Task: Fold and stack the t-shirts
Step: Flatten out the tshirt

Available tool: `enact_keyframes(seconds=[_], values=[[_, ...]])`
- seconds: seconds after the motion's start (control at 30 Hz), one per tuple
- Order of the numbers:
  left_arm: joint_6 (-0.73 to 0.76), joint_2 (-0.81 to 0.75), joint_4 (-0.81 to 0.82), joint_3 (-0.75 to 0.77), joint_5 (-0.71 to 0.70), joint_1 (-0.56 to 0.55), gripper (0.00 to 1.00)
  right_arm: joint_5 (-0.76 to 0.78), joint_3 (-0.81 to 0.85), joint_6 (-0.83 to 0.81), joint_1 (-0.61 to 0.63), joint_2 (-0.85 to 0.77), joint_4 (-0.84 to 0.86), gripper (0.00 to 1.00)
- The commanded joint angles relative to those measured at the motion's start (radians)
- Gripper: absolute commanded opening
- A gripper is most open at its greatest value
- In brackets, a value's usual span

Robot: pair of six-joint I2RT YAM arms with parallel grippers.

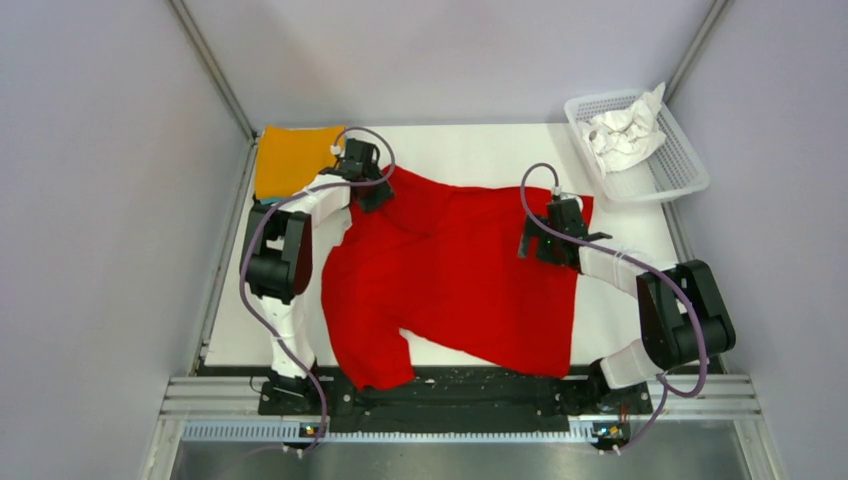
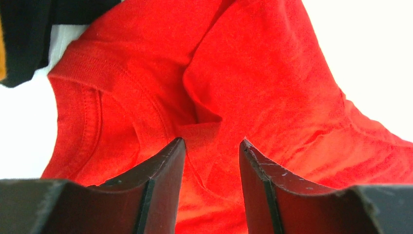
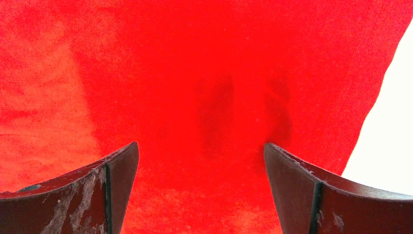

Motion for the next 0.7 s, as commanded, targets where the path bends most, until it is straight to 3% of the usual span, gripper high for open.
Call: enact_keyframes(seconds=[0.0,0.07,0.13,0.3,0.5,0.67], values=[[0.025,0.058,-0.028,0.054,-0.005,-0.003,0.50,0.036,0.000,-0.017,0.005,0.015,-0.015,0.98],[0.022,0.076,-0.028,0.057,0.004,-0.004,0.48,0.036,0.002,-0.017,0.006,0.019,-0.019,0.98],[0.020,0.087,-0.026,0.055,0.004,-0.005,0.39,0.035,0.004,-0.018,0.005,0.022,-0.019,0.98],[0.014,0.071,-0.015,0.058,0.031,-0.006,0.01,0.031,0.005,-0.019,0.006,0.027,-0.020,0.98],[0.013,0.028,0.005,0.083,0.104,-0.014,0.00,0.044,0.011,-0.027,0.006,0.039,-0.029,0.98],[0.022,0.060,-0.082,0.176,0.116,-0.014,0.00,0.055,0.019,-0.034,0.005,0.051,-0.039,0.98]])
